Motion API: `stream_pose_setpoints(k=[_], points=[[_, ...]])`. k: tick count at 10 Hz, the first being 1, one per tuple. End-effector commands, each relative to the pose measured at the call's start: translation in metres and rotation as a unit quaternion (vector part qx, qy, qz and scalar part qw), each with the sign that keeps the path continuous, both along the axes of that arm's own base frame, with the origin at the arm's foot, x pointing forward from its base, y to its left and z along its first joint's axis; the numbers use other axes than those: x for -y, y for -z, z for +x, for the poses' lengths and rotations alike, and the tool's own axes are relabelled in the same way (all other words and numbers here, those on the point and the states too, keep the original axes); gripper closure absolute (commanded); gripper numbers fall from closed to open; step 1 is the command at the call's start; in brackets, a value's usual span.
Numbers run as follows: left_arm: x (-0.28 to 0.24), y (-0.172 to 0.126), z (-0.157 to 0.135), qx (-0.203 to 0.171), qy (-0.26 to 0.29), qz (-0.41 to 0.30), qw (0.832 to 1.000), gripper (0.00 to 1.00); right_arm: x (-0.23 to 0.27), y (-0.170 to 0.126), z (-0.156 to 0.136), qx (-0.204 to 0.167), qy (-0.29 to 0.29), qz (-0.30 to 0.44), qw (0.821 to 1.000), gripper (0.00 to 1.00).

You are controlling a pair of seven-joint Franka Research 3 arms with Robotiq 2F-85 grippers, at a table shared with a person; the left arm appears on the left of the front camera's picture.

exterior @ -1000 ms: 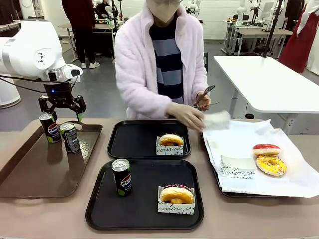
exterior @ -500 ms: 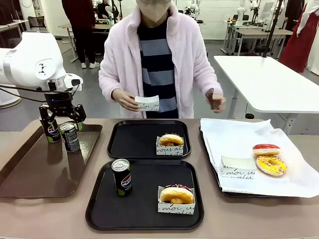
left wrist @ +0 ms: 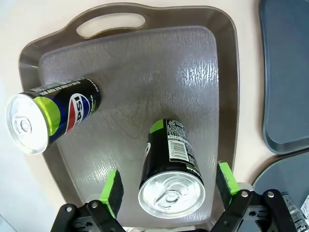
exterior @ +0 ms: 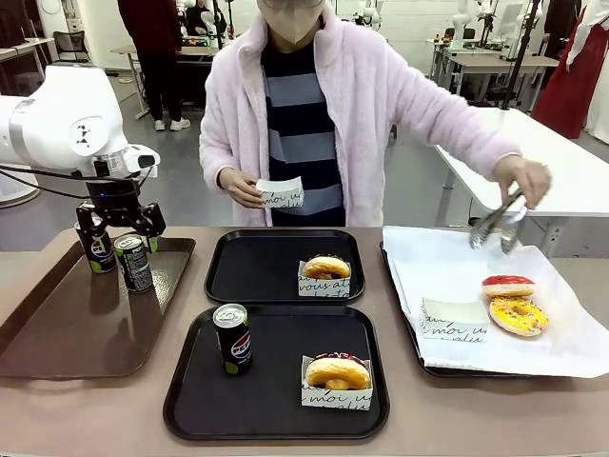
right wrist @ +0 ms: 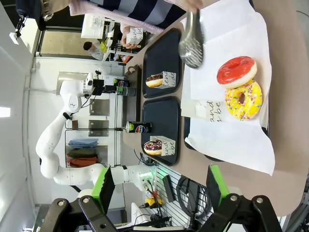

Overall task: Set up donuts and drinks on trays.
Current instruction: Pick up one Pepsi coke from the Handle tray and place it on the Flat Tray without a Pepsi coke.

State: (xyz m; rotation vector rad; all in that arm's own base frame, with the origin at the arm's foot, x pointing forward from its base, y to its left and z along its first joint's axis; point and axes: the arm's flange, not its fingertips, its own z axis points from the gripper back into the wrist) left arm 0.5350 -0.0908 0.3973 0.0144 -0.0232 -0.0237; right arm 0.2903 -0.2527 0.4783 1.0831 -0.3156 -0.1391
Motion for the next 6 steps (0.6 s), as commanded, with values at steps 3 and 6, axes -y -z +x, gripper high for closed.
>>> stream_pose_setpoints(k=[3, 6], points=[[0.002, 0.015, -0.004, -0.005, 0.0, -0.001, 1.0, 0.0, 0.0, 0.001, 0.001, 0.007, 0.001, 0.007, 1.0, 0.0], [0.001, 0.022, -0.004, -0.01, -0.002, 0.0, 1.0, 0.0, 0.0, 0.001, 0.001, 0.007, 0.001, 0.007, 1.0, 0.0]])
